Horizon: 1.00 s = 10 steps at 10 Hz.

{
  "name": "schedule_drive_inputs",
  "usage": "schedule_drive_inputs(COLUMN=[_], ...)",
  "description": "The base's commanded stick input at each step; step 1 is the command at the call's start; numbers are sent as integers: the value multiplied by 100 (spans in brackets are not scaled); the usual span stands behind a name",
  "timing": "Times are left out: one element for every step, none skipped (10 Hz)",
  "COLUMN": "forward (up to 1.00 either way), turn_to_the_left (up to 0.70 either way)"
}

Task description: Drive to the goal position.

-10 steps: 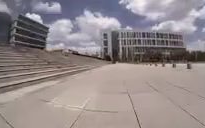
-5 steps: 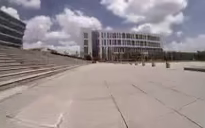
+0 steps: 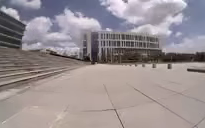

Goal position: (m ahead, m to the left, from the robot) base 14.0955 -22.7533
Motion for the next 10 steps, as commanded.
schedule_drive_inputs(forward=[70, 70, 70, 70, 70, 70, 70, 70, 70, 70], turn_to_the_left=[0, 0, 0, 0, 0, 0, 0, 0, 0, 0])
